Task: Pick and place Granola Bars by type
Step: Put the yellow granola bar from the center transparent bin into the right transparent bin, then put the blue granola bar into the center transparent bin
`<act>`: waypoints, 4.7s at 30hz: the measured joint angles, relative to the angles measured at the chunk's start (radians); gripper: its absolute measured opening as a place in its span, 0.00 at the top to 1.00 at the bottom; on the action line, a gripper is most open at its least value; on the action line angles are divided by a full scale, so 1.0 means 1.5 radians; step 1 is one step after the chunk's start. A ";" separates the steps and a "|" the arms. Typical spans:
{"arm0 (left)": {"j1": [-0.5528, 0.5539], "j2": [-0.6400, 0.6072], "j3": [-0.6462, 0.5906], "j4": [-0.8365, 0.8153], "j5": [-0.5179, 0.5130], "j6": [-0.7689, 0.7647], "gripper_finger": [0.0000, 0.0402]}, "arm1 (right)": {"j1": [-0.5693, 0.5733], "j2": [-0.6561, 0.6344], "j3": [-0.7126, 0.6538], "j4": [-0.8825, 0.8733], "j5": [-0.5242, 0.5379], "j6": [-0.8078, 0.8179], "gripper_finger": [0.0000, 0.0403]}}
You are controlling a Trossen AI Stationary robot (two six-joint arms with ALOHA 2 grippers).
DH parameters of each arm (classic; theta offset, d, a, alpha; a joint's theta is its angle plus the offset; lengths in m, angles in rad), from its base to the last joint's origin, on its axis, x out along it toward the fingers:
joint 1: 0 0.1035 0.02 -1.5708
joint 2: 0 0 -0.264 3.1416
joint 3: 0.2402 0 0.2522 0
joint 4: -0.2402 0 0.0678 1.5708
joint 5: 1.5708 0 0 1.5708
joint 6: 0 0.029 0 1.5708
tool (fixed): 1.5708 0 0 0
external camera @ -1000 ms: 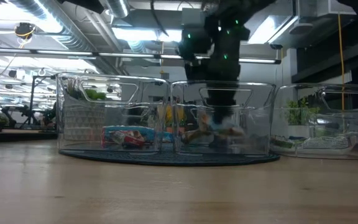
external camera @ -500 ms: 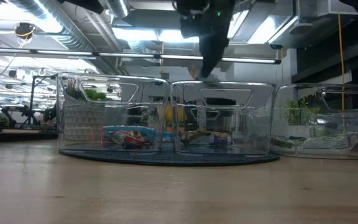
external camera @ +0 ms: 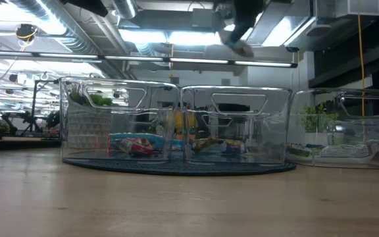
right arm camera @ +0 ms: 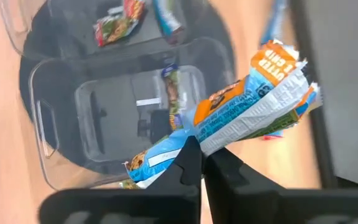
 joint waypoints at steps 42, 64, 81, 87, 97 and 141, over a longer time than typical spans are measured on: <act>0.000 0.000 0.000 0.001 -0.001 -0.018 0.92 | -0.035 -0.332 -0.730 0.301 -0.162 0.150 0.97; 0.024 0.000 0.000 0.058 -0.009 -0.011 0.92 | -0.035 -0.333 -0.741 0.349 -0.179 0.155 0.57; 0.373 0.047 0.099 0.142 0.348 0.217 0.90 | -0.102 -0.366 -0.621 0.515 -0.085 0.032 0.48; 0.513 0.142 0.176 0.124 0.475 0.323 0.89 | -0.105 -0.412 -0.621 0.574 -0.049 -0.068 0.48; 0.649 0.336 0.319 0.110 0.558 0.520 0.81 | -0.145 -0.520 -0.718 0.693 -0.022 -0.134 0.48; 0.778 0.794 0.352 0.182 0.644 0.995 0.49 | -0.235 -0.556 -0.780 0.937 0.009 0.048 0.48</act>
